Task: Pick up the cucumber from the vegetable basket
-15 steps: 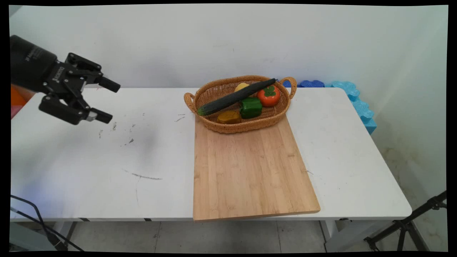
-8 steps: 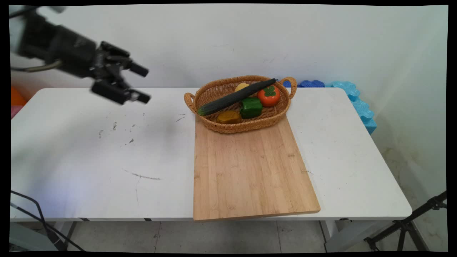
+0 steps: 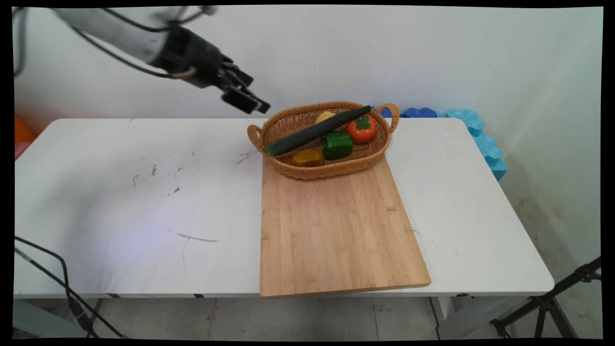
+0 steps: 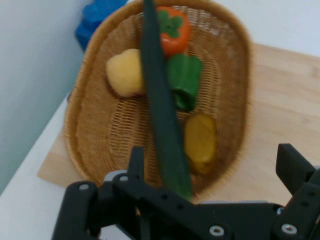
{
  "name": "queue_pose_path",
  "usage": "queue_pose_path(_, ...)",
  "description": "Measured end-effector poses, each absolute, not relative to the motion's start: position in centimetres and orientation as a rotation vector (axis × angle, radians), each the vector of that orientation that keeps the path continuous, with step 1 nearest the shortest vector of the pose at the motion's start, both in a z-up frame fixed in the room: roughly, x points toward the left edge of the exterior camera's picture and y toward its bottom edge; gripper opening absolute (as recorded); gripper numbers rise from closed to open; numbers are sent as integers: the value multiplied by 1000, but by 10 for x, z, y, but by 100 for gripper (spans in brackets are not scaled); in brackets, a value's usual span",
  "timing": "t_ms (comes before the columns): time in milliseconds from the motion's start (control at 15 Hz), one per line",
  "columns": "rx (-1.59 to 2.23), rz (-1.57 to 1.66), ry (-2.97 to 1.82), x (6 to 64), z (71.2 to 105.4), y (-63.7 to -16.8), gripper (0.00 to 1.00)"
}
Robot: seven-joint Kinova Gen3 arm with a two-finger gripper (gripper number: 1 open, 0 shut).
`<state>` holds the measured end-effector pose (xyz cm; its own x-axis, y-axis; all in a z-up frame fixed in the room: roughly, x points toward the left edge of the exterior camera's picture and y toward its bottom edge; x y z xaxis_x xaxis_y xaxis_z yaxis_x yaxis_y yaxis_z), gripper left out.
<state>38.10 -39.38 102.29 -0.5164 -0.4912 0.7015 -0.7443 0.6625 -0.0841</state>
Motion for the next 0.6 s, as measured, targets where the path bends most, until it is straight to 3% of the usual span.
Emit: queue_pose_path(600, 1227, 480, -2218, 330, 943, -496, 100)
